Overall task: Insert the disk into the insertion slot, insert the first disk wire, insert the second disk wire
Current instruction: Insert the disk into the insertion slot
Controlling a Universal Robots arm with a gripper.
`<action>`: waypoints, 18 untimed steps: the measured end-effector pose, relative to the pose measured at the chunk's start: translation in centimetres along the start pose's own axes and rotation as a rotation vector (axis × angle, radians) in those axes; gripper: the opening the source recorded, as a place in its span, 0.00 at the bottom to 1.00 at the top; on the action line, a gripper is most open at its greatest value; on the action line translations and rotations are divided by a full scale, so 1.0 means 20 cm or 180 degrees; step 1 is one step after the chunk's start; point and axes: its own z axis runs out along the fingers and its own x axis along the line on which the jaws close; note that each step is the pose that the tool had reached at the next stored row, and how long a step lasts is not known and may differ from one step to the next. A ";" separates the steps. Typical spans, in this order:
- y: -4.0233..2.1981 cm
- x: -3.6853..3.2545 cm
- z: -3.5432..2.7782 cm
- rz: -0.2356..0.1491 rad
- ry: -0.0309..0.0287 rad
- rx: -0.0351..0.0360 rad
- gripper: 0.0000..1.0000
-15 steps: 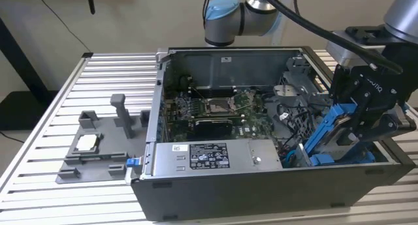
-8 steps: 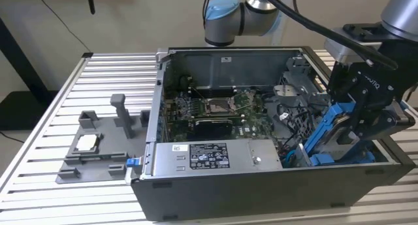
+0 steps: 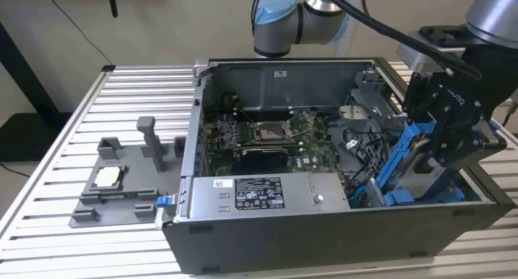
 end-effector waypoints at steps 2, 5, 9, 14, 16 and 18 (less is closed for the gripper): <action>0.000 0.000 0.000 0.0000 0.0000 0.0000 0.55; 0.000 0.000 0.000 0.0000 0.0000 0.0000 0.62; 0.002 -0.004 0.000 0.0003 0.0000 0.0000 0.74; 0.004 -0.033 0.001 0.0026 -0.0001 0.0003 0.64; 0.005 -0.041 0.001 0.0037 -0.0002 0.0007 0.58; 0.006 -0.041 0.000 0.0042 0.0001 0.0008 0.53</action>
